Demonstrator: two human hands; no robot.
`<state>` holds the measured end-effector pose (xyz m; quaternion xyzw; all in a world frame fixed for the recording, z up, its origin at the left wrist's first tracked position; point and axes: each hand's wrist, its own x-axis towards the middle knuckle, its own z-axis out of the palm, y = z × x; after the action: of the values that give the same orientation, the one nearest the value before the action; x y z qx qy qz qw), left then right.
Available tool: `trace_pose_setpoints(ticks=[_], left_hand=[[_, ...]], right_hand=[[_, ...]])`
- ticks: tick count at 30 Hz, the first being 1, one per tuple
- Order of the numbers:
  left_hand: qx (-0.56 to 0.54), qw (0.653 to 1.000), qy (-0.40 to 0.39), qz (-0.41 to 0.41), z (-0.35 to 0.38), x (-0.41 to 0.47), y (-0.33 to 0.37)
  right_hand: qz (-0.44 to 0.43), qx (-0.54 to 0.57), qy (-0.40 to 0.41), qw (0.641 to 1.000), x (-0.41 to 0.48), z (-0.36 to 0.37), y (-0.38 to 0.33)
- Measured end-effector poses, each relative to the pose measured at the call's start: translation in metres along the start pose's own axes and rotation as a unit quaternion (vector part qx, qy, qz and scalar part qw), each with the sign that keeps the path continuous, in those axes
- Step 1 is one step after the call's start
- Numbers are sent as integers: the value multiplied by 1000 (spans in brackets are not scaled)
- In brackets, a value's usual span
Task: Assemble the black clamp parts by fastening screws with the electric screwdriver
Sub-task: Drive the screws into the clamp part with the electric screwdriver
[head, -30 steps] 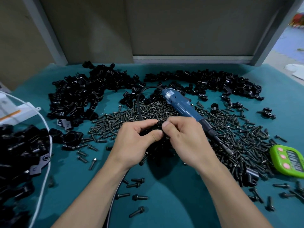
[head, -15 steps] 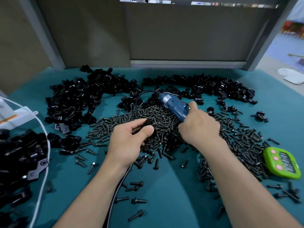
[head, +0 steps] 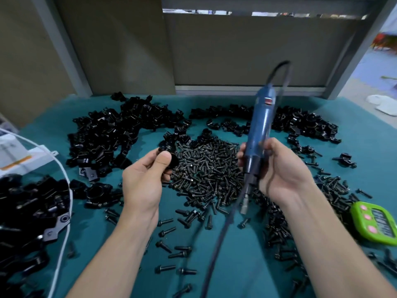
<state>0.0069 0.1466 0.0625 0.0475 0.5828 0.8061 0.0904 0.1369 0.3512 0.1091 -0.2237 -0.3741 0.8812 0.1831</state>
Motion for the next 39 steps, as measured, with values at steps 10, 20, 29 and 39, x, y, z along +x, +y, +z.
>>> trace_pose_setpoints(ticks=[10,20,29,39], left_hand=[[288,954,-58,62,0,-13,-4],[379,911,-130,95,3,-14,-9],[352,924,-131,79,1,-14,-12],[317,940,-108,67,-2,-8,-19]], right_hand=[[-62,197,3,978,18,27,1],[-78,289,157,941,41,22,19],[-108,295,136,940,42,28,21],[-155,295,116,936,42,39,27]])
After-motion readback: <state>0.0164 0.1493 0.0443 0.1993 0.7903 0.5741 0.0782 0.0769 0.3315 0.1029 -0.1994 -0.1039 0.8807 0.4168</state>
